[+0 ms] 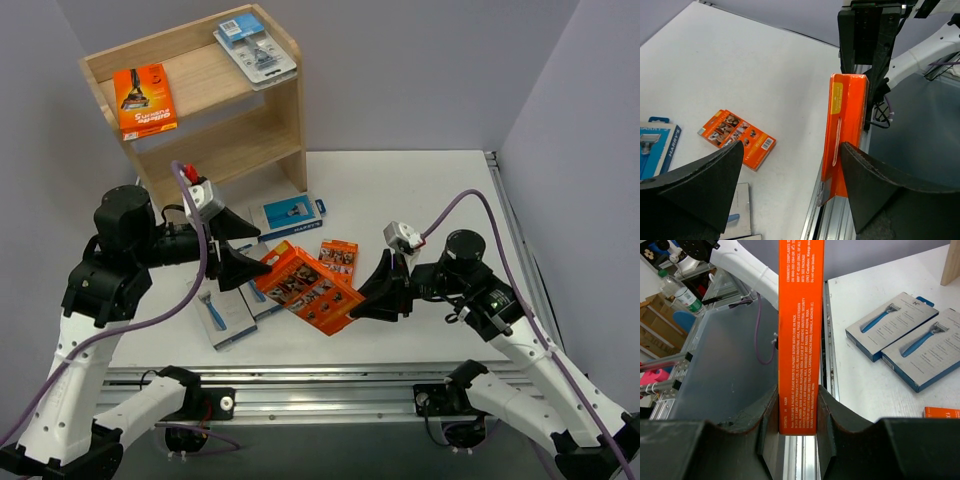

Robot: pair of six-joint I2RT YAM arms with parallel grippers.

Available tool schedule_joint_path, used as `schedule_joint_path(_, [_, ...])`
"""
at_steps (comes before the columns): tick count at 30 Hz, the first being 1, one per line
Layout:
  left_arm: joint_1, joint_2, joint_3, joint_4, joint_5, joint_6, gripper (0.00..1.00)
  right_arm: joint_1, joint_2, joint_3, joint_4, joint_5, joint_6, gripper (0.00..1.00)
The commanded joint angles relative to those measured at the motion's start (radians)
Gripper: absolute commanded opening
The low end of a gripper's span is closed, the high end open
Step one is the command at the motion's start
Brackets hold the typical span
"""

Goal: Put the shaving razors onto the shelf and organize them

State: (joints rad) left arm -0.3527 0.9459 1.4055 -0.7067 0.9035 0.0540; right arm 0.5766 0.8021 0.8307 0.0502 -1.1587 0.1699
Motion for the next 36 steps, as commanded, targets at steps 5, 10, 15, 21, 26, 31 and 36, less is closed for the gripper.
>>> schedule_joint_path(5, [-0.005,0.057,0.081,0.018,0.149,-0.029,0.80,0.000,-0.035,-0.015,0.102,-0.070,0.008,0.00])
schedule_joint_path(10, [-0.006,0.045,0.061,0.095,0.236,-0.121,0.75,0.002,-0.037,-0.019,0.106,-0.067,0.013,0.00])
schedule_joint_path(15, [-0.008,0.030,0.050,0.090,0.290,-0.129,0.80,0.002,-0.040,-0.019,0.103,-0.062,0.011,0.00])
schedule_joint_path(21, [-0.019,0.033,0.018,0.124,0.318,-0.167,0.82,0.000,-0.034,-0.018,0.103,-0.064,0.013,0.00])
schedule_joint_path(26, [-0.037,0.050,0.004,0.115,0.293,-0.166,0.82,0.000,-0.035,-0.021,0.106,-0.062,0.014,0.00])
schedule_joint_path(31, [-0.098,0.077,0.016,0.040,0.250,-0.120,0.76,0.002,-0.029,-0.022,0.111,-0.059,0.016,0.00])
schedule_joint_path(36, [-0.132,0.082,0.033,-0.014,0.187,-0.068,0.66,0.000,-0.017,-0.022,0.111,-0.050,0.016,0.00])
